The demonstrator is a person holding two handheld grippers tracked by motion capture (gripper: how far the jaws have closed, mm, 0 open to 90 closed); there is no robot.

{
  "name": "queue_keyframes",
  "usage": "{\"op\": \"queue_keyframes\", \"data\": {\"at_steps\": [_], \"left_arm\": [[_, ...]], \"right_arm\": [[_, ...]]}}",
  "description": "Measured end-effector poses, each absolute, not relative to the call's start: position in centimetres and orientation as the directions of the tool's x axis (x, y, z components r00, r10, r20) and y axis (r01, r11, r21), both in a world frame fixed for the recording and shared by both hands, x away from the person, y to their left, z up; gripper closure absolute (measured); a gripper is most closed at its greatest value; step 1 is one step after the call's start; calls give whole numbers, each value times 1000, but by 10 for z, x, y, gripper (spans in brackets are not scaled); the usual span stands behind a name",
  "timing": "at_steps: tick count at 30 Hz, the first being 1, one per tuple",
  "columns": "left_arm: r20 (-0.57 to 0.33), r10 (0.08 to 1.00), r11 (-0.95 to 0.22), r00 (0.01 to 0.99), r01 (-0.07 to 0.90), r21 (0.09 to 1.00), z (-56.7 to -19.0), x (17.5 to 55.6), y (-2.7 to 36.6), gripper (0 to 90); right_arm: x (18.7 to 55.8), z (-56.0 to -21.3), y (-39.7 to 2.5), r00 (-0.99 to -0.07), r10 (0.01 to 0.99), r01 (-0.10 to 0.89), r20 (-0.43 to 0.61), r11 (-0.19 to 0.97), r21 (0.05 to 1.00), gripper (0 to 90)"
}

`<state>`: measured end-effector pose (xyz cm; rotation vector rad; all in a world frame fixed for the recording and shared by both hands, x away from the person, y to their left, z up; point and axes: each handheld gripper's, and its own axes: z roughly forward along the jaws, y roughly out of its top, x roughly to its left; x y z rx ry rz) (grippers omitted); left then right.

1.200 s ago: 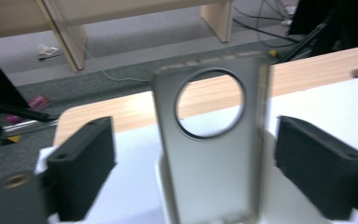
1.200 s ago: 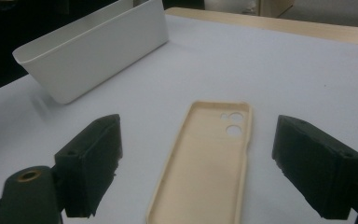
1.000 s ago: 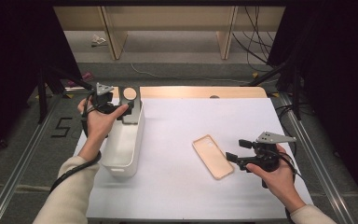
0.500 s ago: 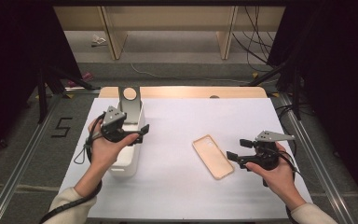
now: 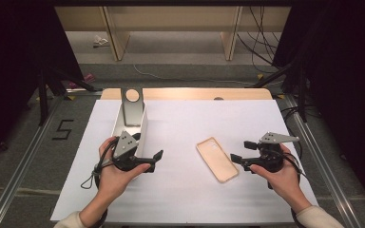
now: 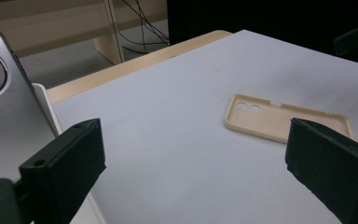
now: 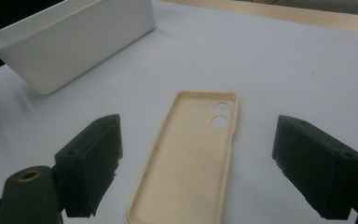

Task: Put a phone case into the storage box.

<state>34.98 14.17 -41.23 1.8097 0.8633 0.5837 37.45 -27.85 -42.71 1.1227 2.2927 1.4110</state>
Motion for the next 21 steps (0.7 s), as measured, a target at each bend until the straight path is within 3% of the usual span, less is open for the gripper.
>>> {"op": "queue_keyframes", "data": {"at_steps": [17,19,21], "left_arm": [[3,774,-244,633,295,924,-416,351,138,44],[6,774,-249,634,295,923,-417,351,137,49],[9,773,-252,634,294,922,-416,351,136,56]], "right_arm": [[377,-428,-278,-680,708,500,188,260,826,169],[379,-431,-278,-661,731,522,170,284,804,229],[382,-435,-278,-625,766,565,147,315,762,395]]}}
